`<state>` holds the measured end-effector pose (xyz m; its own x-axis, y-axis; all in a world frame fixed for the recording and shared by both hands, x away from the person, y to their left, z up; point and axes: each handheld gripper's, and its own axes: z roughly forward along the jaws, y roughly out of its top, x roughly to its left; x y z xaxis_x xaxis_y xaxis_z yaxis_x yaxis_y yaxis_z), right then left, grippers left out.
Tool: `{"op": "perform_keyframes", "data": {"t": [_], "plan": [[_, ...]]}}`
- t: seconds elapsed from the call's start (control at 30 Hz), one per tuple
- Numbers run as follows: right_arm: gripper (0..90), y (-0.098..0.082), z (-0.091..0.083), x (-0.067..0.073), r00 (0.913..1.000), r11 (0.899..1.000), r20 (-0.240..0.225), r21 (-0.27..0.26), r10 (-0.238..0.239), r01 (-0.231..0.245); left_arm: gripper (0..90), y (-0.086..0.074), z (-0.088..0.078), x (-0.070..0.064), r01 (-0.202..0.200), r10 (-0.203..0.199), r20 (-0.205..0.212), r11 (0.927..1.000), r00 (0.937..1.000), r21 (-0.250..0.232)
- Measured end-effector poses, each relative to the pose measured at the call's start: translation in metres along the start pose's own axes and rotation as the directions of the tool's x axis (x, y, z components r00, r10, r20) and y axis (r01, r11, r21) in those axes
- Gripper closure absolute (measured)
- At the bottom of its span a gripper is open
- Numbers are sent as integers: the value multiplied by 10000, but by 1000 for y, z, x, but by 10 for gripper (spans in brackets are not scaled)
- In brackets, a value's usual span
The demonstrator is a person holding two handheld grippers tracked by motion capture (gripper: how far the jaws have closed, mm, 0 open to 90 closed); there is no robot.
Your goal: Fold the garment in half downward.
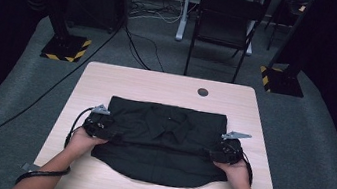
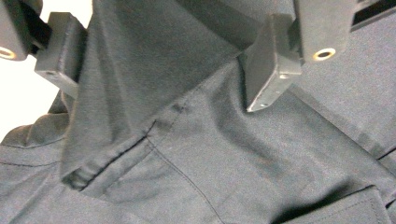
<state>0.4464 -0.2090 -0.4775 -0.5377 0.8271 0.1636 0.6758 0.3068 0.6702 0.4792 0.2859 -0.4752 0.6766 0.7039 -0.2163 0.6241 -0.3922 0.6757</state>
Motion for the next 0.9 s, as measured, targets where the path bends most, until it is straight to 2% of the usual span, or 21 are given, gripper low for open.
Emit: {"op": "perform_keyframes", "data": {"t": [0.23, 0.33, 0.63, 0.7, 0.9], "plan": [[312, 4, -5, 0, 9997, 9997, 57, 92, -224, 223, 296, 8, -7, 2, -173, 169, -203, 9996, 9997, -201], [313, 8, -6, -2, 9998, 9998, 56, 50, -173, 173, 298, 11, -7, 3, -78, 71, -255, 9996, 9996, -258], [341, 17, -11, -7, 9999, 9998, 20, -185, -107, 108, 286, 19, -10, 16, 592, -609, -370, 9972, 9975, -462], [344, 20, -12, -8, 9999, 9997, 74, -213, -87, 88, 288, 20, -9, 19, 600, -620, -416, 9971, 9972, -472], [411, 30, -12, -12, 9997, 9995, 123, -244, -217, 220, 343, 22, -4, 25, 819, -828, -233, 9960, 9963, -368]]}}
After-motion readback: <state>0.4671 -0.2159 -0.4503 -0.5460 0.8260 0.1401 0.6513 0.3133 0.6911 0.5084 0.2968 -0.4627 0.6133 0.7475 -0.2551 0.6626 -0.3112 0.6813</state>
